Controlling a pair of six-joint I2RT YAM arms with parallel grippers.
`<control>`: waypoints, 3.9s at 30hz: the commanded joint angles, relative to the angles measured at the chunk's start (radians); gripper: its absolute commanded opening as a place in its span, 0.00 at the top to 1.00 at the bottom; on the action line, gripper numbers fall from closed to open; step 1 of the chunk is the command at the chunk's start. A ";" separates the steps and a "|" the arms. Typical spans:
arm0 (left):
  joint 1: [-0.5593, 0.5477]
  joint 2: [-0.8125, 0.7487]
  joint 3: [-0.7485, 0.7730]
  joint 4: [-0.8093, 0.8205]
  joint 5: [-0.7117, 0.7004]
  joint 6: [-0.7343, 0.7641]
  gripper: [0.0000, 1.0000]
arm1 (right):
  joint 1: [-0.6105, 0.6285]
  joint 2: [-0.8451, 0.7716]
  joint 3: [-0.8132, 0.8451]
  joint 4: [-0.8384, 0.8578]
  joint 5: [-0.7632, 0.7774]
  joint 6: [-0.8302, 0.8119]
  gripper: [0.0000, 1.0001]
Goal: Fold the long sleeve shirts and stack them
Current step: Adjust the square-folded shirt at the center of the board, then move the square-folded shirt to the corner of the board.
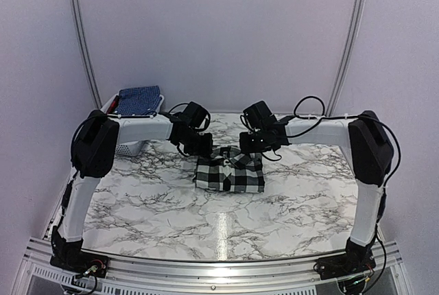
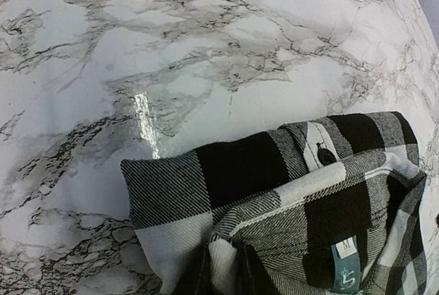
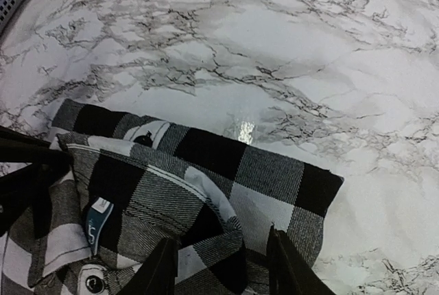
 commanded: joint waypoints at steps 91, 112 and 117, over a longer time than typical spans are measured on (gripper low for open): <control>-0.103 -0.468 -0.571 0.146 0.033 -0.078 0.82 | -0.183 -0.099 -0.398 0.261 -0.280 -0.021 0.60; -0.089 -0.479 -0.544 0.106 0.021 -0.047 0.82 | -0.285 0.002 -0.175 0.125 -0.041 -0.158 1.00; -0.086 -0.491 -0.546 0.101 0.026 -0.036 0.82 | -0.384 0.035 -0.109 0.125 -0.024 -0.280 1.00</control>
